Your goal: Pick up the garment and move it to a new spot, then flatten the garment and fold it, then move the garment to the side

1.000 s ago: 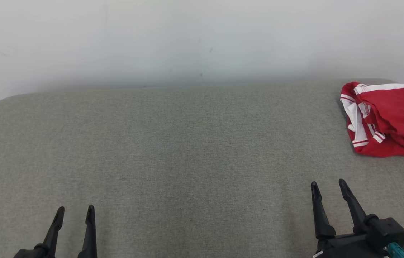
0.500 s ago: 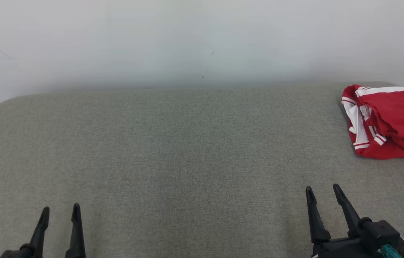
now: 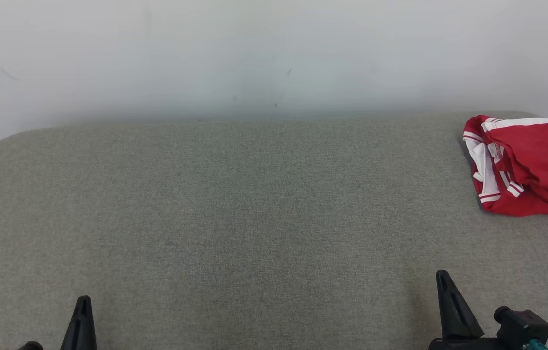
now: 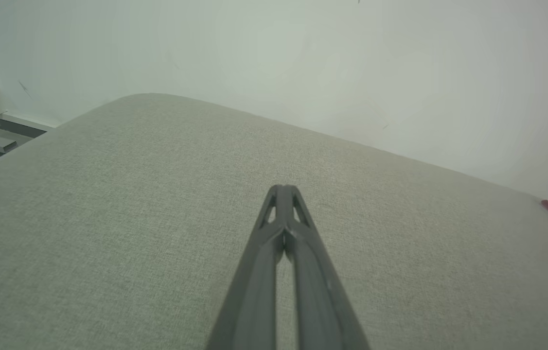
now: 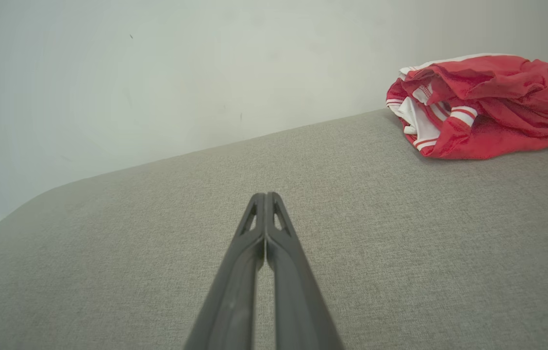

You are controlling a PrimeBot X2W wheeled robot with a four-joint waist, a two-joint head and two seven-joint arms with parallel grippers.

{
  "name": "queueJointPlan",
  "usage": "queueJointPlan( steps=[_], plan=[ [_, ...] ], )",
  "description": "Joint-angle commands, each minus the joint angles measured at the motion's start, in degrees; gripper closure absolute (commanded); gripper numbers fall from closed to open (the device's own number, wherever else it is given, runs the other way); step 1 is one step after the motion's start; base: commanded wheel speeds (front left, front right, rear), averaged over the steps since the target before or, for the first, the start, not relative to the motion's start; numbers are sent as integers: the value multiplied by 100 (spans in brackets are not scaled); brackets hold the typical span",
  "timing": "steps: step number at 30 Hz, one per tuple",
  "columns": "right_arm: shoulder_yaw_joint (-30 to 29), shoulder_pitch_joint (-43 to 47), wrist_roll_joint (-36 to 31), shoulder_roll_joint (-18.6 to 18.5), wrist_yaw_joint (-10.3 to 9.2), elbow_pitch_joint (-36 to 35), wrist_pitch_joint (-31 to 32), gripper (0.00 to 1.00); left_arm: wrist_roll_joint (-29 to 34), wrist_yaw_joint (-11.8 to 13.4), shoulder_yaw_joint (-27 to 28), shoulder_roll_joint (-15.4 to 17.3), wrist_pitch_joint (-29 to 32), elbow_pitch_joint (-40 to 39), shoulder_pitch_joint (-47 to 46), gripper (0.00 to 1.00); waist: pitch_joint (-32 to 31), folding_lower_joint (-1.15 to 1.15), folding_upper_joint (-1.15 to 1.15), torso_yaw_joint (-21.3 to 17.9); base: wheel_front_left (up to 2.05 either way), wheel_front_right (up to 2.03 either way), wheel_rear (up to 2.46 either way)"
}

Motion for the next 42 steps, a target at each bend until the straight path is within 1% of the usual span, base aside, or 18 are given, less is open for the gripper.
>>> queueJointPlan(
  steps=[1,2,5,6,21,42],
  plan=[
    [-43,-123,270,-18,-1,-90,51,100,-257,-5,14,33,48,-64,-155,100,0,0,0,-2,0,0,0],
    [-61,-142,492,-23,-1,-87,99,100,-474,-6,0,31,95,-61,-172,100,-1,0,0,-3,0,0,0],
    [-88,-169,814,-29,-1,-84,169,100,-788,-8,-18,30,167,-55,-198,100,-1,0,0,-6,0,0,0],
    [-88,-169,814,-29,-1,-84,169,100,-788,-8,-18,30,167,-55,-198,100,-1,0,0,-6,0,0,0],
    [-222,-276,2250,-46,-3,-78,491,100,-2194,-17,-65,22,516,8,-340,100,-5,0,0,-18,0,0,0],
    [-402,-399,3882,-46,-5,-70,886,100,-3802,-29,-99,11,938,103,-521,100,-10,0,0,-36,0,0,0]
  ],
)
